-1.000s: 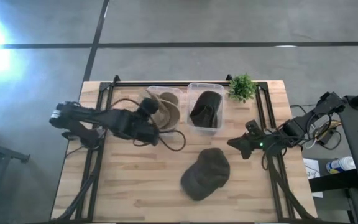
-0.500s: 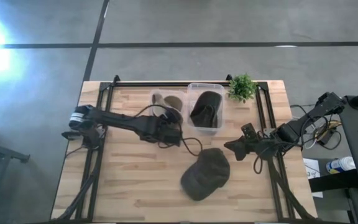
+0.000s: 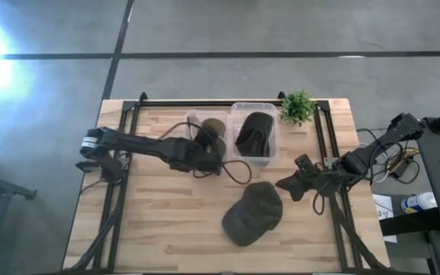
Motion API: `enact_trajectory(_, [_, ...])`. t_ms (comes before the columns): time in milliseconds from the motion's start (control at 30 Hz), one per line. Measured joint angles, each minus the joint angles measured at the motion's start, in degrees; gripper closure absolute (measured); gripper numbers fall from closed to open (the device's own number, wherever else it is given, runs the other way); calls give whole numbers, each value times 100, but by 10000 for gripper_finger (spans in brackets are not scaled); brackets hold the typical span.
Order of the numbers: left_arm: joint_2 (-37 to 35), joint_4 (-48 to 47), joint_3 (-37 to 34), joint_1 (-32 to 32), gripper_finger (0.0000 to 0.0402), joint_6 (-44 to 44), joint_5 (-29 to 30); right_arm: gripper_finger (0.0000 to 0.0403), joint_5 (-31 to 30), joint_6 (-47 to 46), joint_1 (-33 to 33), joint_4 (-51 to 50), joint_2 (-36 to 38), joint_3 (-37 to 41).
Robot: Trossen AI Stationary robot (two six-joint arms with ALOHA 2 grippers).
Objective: Pick & Place hat
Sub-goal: Put the brown cap into the left transparent bin, then put the black cap into the right transparent bin
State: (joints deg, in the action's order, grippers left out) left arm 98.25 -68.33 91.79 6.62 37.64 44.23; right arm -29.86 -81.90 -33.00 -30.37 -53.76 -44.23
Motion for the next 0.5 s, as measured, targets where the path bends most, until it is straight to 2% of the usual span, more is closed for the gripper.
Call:
enact_trajectory(67, [-190,9,0,41,270,-91,365,291,12,55,-2,2,0,0])
enact_trajectory(200, [-580,36,13,331,222,-372,1874,278,127,208,0,97,-8,0])
enact_trajectory(267, [-783,50,79,590,209,-670,2063,271,350,268,0,115,-59,-2])
enact_trajectory(333, [-944,95,132,891,203,-1103,1770,266,621,302,0,107,-160,-2])
enact_trajectory(400, [-1053,129,149,1126,201,-1619,1186,262,855,304,0,100,-274,-2])
enact_trajectory(500, [-1114,137,136,1407,201,-2905,340,259,1214,307,0,121,-506,-2])
